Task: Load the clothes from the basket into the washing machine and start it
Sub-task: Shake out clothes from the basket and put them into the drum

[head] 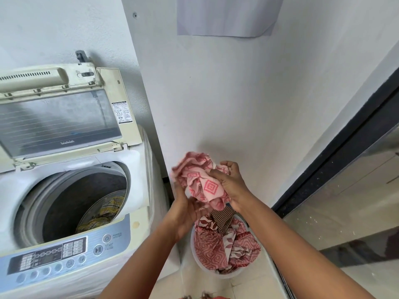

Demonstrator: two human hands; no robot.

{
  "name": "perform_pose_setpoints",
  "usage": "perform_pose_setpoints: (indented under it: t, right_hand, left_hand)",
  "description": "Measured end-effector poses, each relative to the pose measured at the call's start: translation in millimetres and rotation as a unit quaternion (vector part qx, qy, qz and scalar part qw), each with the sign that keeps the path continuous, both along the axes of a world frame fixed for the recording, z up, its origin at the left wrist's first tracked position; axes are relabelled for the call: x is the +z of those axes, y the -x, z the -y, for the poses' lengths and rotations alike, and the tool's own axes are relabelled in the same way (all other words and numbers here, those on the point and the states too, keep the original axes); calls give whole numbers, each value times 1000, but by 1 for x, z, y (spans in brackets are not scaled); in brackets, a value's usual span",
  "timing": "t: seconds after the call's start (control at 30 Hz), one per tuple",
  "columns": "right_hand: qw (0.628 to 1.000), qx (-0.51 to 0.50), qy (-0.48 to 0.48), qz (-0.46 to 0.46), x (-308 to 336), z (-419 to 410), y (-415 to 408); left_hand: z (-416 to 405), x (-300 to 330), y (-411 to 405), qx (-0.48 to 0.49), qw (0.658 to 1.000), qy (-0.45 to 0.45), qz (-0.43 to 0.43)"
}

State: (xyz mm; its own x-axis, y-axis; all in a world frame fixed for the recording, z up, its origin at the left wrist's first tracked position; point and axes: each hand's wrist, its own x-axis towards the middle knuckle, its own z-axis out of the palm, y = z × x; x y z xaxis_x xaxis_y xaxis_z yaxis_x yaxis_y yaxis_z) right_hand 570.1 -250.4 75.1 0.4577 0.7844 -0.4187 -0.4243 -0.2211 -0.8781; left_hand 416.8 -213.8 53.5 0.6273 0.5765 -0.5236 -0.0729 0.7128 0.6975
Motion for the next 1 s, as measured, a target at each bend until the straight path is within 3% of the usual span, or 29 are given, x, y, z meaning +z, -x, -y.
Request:
perform_pose_setpoints:
  t: [0.17, 0.3, 0.5, 0.8, 1.0]
  right_hand:
    - [995, 94, 18, 10, -15, 3, 1]
    - [986, 163, -16, -4, -18, -2, 11]
    - [950, 280, -58, -127, -12, -18, 46]
    - [955, 288, -12, -71, -33, -94, 127]
    - [956, 290, 14, -38, -39, -141, 203]
  left_hand:
    - [-23, 8, -6, 65, 992, -106, 7]
    - [-22, 9, 7, 104, 992, -69, 15]
    - [-15, 4, 42, 170, 984, -32, 50]
    - [-56, 6, 125, 293, 949, -106, -44]
    - [-99, -5, 194, 352, 927, -85, -95]
